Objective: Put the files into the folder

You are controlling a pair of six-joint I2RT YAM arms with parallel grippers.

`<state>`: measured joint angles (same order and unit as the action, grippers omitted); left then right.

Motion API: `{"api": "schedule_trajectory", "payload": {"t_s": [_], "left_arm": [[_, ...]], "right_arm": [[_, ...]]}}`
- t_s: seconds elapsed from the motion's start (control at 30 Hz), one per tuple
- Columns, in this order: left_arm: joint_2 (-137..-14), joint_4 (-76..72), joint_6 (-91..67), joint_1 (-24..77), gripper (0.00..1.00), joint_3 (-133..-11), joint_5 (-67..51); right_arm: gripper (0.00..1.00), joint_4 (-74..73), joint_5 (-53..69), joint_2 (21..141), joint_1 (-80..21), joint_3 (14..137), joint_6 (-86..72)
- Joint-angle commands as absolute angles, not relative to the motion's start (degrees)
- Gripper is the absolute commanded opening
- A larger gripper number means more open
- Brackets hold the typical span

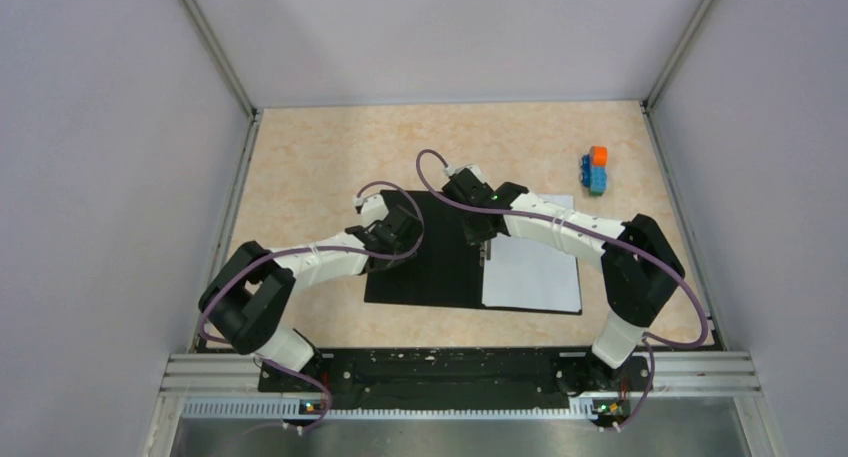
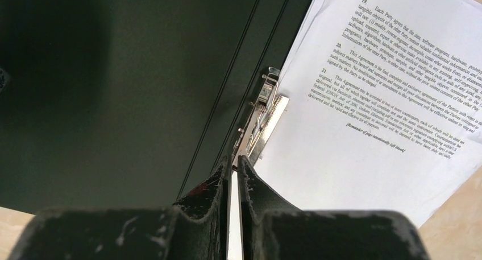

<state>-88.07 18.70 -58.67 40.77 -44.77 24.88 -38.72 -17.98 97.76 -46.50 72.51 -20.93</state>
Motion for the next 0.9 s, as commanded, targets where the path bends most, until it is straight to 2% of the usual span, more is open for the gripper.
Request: {"api": "schedule_trajectory", "payload": {"t_s": [0.0,0.43,0.87], "left_arm": [[-92.72,20.89,-60.72,39.19,0.64,-42.11,20.71],[-94.15,20.83,-62.31,37.37,0.64,-41.86,17.44],[-94.83,21.01,-62.67,37.21,0.64,-41.75,16.83]], "right_arm": [[0.07,-39.02,-18.66,96.37,-47.27,71.90,-21.81],[0.00,-38.09,-18.47,94.21,-47.28,67.28,-22.27],[0.00,-33.51,-15.34,94.07,-47.24,60.90,-22.53]]}}
